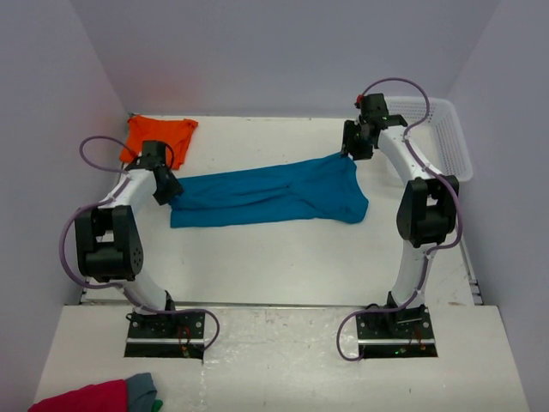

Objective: Fold and stack the t-shirts
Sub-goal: Fold the other side of the tshirt into a rectangle

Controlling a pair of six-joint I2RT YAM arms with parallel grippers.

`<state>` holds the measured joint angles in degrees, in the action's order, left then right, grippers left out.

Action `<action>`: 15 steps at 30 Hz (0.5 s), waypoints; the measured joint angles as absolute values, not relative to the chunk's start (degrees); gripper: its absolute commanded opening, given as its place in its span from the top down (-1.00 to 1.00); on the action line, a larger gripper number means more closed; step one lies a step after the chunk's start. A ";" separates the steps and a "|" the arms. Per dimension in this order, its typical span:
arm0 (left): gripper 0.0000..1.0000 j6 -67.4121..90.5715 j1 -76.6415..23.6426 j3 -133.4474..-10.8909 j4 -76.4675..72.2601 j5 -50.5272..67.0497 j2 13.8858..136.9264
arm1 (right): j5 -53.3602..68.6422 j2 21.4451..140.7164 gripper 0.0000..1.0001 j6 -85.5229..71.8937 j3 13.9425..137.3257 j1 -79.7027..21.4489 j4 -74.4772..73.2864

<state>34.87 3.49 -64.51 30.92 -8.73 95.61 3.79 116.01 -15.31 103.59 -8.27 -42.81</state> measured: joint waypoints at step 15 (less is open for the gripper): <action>0.23 34.28 6.37 -69.10 31.44 -5.28 101.84 | 4.23 116.01 0.05 -15.31 103.57 -7.68 -42.81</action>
<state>34.28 6.37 -69.10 31.44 -5.28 101.84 4.23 116.01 -15.31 103.57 -7.68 -42.81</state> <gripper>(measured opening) 0.405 0.475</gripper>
